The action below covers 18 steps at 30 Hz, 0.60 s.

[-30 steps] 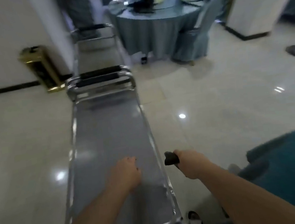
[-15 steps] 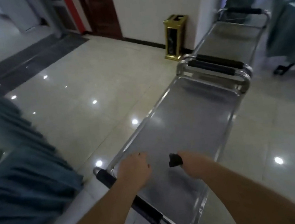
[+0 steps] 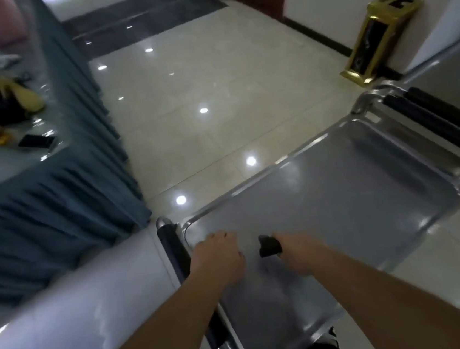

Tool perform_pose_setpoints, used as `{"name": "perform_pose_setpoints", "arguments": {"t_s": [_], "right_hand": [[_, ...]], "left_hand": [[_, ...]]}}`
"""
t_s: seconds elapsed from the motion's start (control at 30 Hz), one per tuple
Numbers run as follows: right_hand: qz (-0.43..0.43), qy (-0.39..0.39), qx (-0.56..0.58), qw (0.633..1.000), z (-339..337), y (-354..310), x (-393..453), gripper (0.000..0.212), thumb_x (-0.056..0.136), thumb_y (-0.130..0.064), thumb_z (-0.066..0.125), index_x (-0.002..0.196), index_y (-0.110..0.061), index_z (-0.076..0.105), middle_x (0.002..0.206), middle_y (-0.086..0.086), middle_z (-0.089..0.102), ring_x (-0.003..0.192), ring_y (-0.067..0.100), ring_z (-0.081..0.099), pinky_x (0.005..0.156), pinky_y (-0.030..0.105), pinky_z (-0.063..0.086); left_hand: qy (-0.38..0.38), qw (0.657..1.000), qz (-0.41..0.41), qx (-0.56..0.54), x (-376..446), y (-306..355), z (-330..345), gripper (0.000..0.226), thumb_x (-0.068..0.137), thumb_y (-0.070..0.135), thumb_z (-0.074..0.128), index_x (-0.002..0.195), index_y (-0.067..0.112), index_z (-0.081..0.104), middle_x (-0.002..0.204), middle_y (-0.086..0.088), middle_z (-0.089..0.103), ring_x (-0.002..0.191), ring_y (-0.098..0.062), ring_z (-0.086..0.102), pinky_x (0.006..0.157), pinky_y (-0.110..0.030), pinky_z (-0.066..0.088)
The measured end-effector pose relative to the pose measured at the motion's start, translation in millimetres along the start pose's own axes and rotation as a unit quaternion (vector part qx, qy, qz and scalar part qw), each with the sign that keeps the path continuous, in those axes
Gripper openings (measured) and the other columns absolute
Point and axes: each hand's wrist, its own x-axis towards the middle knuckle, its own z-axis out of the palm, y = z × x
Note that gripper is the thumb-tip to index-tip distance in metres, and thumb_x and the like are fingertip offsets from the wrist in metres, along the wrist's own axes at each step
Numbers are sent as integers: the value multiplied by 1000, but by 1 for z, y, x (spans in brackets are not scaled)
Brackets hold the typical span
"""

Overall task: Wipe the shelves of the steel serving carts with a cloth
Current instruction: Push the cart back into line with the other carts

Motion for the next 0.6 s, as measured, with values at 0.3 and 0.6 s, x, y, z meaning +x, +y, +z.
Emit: {"name": "perform_pose_setpoints", "arguments": {"t_s": [0.3, 0.6], "right_hand": [[-179, -71, -51, 980, -12, 43, -15, 33, 106, -16, 50, 137, -20, 59, 136, 4, 63, 110, 21, 65, 93, 23, 47], [-213, -107, -166, 957, 24, 69, -61, 39, 103, -17, 51, 140, -28, 57, 133, 10, 64, 118, 32, 63, 102, 43, 50]], "left_hand": [[17, 973, -212, -87, -77, 81, 38, 43, 103, 37, 46, 143, 20, 51, 143, -4, 56, 129, -28, 55, 106, -46, 48], [53, 954, -257, -144, -146, 149, 106, 41, 104, 36, 45, 142, 22, 51, 139, -2, 57, 126, -24, 53, 107, -43, 45]]}}
